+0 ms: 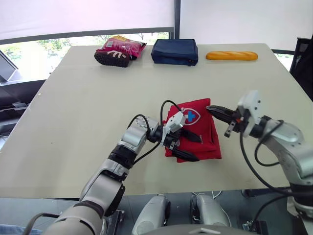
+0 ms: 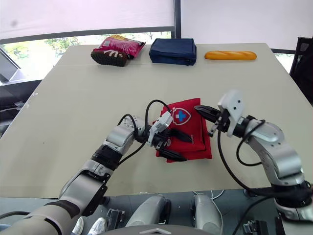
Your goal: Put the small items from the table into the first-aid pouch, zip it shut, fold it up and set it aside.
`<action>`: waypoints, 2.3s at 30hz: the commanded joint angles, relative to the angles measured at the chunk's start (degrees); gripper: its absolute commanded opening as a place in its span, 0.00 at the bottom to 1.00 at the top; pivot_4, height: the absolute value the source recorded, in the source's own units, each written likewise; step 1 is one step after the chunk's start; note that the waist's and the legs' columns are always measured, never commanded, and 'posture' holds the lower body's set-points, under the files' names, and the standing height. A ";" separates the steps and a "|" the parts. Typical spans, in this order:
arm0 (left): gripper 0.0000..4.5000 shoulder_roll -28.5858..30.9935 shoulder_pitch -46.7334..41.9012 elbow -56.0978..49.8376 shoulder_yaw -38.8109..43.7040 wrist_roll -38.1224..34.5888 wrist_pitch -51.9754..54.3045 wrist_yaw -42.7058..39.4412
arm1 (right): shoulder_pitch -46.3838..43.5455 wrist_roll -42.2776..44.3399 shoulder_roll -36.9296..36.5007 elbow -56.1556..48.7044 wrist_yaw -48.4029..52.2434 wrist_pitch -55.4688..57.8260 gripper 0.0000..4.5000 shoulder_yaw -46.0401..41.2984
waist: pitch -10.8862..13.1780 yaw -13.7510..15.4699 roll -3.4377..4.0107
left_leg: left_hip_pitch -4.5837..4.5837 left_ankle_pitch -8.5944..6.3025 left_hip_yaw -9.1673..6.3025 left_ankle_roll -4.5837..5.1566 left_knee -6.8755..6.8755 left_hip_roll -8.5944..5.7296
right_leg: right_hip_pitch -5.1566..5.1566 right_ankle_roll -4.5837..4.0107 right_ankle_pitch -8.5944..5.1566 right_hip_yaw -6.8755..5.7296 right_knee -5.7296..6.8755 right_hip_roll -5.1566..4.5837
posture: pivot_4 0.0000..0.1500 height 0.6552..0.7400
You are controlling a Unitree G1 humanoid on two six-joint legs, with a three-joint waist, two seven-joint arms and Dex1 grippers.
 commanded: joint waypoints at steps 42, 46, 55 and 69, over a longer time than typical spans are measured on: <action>1.00 35.69 20.86 -34.12 40.02 -16.90 3.88 8.51 | 28.78 17.61 -10.09 -13.04 15.41 -1.55 0.91 -29.28 | 0.17 0.05 0.46 | -0.15 -0.14 0.05 0.22 -0.11 0.03 | -0.22 0.01 -0.02 0.07 -0.06 -0.02 | 1.00 0.99; 1.00 36.95 25.09 -35.98 43.18 -18.45 4.23 9.63 | 31.17 20.45 -13.88 -12.64 18.52 -0.52 0.99 -35.22 | 0.35 0.16 0.37 | -0.15 -0.16 0.03 0.26 -0.09 0.05 | -0.19 0.04 -0.04 0.03 -0.08 -0.04 | 1.00 0.99; 1.00 37.78 25.58 -39.77 43.72 -22.04 6.56 12.13 | 33.23 20.55 -16.61 -10.30 20.53 0.58 0.99 -36.87 | 0.48 0.25 0.25 | -0.20 -0.18 0.03 0.26 -0.09 0.06 | -0.19 0.01 -0.08 0.01 -0.13 -0.08 | 1.00 0.99; 1.00 38.11 14.86 -46.57 37.25 -28.24 12.67 16.37 | 13.49 12.96 -4.01 -6.91 -2.77 17.17 0.99 -9.56 | 0.72 0.05 0.06 | -0.29 0.00 0.04 -0.04 -0.08 0.06 | -0.29 -0.01 -0.03 0.02 -0.12 -0.05 | 1.00 0.99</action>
